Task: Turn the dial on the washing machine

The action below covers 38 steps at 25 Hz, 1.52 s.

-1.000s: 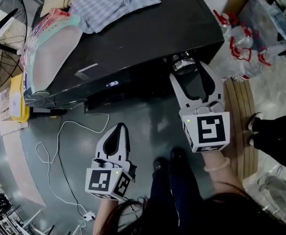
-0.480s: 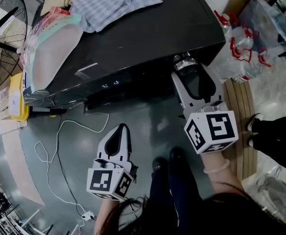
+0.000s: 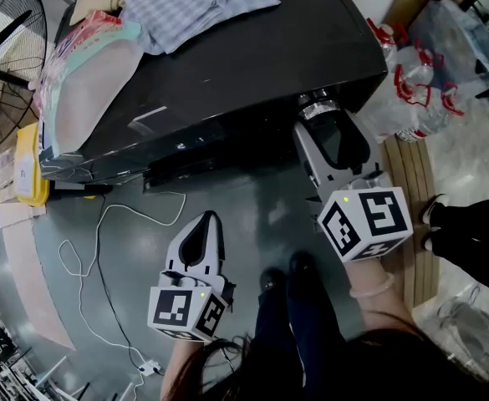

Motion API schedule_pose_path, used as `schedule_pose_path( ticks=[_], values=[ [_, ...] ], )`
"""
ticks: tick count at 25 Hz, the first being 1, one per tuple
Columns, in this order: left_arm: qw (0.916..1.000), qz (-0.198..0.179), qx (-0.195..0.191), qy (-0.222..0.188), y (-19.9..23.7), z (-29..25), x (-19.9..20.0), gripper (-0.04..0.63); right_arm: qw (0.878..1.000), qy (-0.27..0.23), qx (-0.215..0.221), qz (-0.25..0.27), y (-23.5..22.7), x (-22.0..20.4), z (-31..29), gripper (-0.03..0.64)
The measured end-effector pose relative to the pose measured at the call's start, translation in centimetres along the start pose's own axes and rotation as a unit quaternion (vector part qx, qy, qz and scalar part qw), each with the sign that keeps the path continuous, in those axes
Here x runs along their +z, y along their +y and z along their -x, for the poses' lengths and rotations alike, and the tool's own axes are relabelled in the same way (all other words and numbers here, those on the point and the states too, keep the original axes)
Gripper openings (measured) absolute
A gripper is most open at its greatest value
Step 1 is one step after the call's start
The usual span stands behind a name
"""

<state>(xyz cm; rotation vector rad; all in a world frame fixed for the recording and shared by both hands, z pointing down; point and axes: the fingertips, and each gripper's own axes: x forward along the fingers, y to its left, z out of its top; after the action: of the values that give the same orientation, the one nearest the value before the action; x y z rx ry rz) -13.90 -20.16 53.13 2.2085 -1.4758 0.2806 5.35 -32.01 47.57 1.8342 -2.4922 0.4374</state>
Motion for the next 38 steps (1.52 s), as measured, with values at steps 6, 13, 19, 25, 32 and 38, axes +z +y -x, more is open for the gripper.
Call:
schedule_pose_path(
  ticks=[6, 13, 19, 25, 32, 38],
  values=[
    [1.0, 0.002, -0.001, 0.003, -0.2, 0.0, -0.3, 0.017, 0.99, 0.016, 0.0, 0.142, 0.5, 0.1, 0.3, 0.339],
    [1.0, 0.001, -0.003, 0.002, -0.4, -0.1, -0.3, 0.017, 0.983, 0.011, -0.001, 0.184, 0.8, 0.6, 0.2, 0.295],
    [1.0, 0.002, -0.002, 0.002, -0.3, 0.1, -0.3, 0.017, 0.994, 0.002, 0.007, 0.106, 0.3, 0.4, 0.4, 0.295],
    [1.0, 0.003, -0.002, 0.001, -0.3, 0.0, -0.3, 0.017, 1.0, -0.009, 0.01, -0.004, 0.0, 0.4, 0.4, 0.293],
    [1.0, 0.003, -0.003, -0.001, -0.3, -0.1, -0.2, 0.017, 1.0, -0.01, 0.015, -0.015, -0.1, 0.3, 0.3, 0.295],
    [1.0, 0.001, -0.001, 0.001, -0.3, 0.2, -0.3, 0.017, 0.994, 0.008, 0.015, 0.111, 0.8, 0.0, 0.5, 0.334]
  ],
)
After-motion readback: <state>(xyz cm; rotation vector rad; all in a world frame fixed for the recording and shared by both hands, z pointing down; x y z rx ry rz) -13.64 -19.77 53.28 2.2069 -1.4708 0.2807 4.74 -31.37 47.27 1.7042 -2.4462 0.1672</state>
